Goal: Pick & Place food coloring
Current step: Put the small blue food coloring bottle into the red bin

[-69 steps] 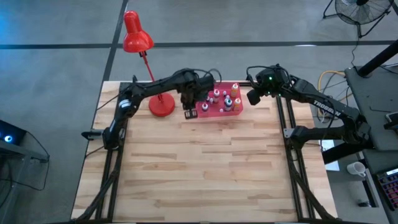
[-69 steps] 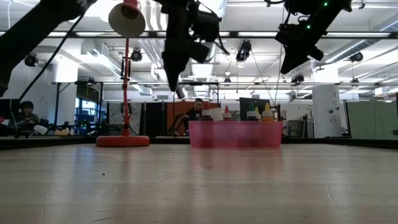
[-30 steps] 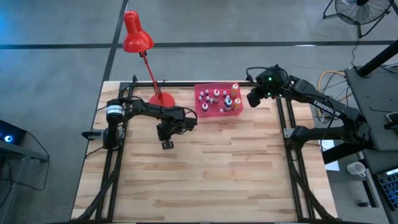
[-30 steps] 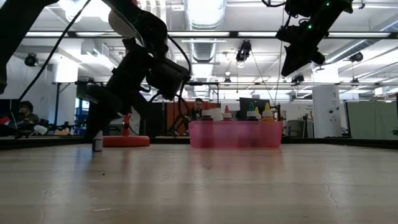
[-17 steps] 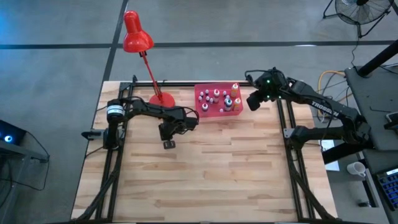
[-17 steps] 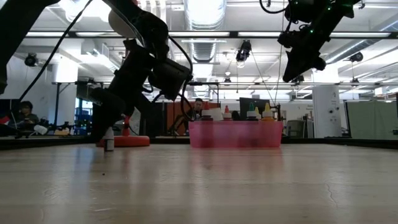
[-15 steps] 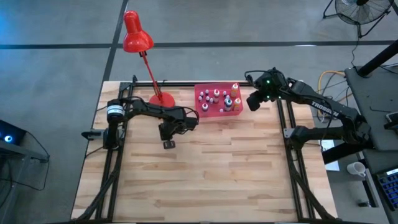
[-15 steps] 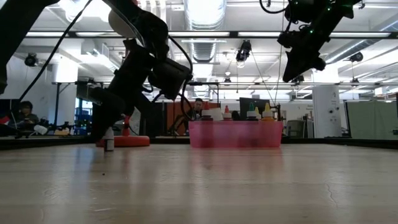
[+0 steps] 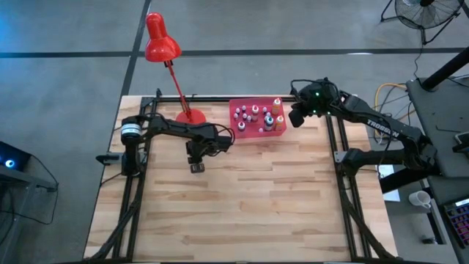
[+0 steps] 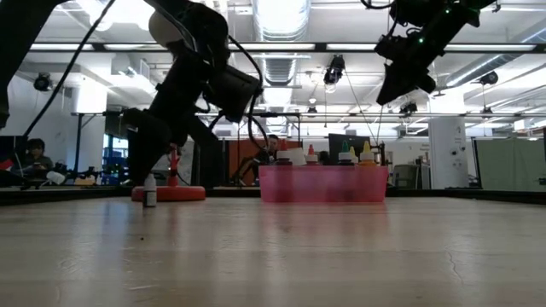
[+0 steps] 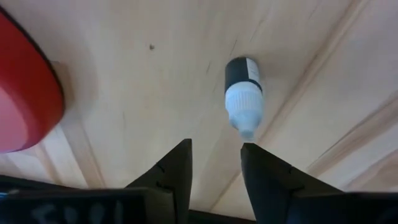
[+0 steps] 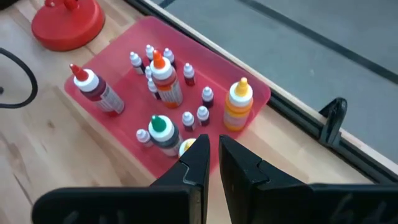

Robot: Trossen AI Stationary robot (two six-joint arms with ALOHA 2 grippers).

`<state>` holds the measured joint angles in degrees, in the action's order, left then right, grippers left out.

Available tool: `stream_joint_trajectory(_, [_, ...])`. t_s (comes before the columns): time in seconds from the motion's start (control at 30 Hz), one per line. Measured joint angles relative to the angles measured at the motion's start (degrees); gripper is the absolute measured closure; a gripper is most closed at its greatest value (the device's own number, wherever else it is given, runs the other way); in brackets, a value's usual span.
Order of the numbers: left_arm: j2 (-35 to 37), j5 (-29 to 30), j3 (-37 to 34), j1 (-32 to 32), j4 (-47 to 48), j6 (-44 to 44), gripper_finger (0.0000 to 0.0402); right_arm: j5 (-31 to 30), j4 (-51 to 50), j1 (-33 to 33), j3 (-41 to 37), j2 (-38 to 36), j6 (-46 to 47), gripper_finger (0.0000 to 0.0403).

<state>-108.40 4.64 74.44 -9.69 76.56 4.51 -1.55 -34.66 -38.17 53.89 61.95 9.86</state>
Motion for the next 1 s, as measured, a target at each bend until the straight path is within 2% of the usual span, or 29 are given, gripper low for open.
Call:
stream_joint_trajectory(0.37, [0.0, 1.5, 8.0, -0.3, 0.4, 0.8, 0.0291, -0.1, 1.1, 0.0, 0.0, 0.0, -2.7, 0.0374])
stream_joint_trajectory(0.53, [1.1, -2.7, 8.8, -0.9, 2.0, 3.8, 0.0291, -0.1, 1.1, 0.0, 0.0, 0.0, -7.4, 0.0374])
stream_joint_trajectory(0.73, [6.5, -10.0, 5.6, -2.9, -0.9, 18.2, 0.0291, 0.1, 1.1, -0.1, 0.0, 0.0, -9.1, 0.0374])
stream_joint_trajectory(0.83, [11.6, -12.3, 0.8, -4.2, -4.9, 28.2, 0.0291, 0.1, 1.1, -0.8, 0.0, 0.0, -6.4, 0.0374])
stream_joint_trajectory(1.0, [19.6, -12.4, -9.2, -5.0, -10.5, 44.9, 0.0291, -0.5, 1.5, -2.9, 0.0, 0.0, -4.1, 0.0374])
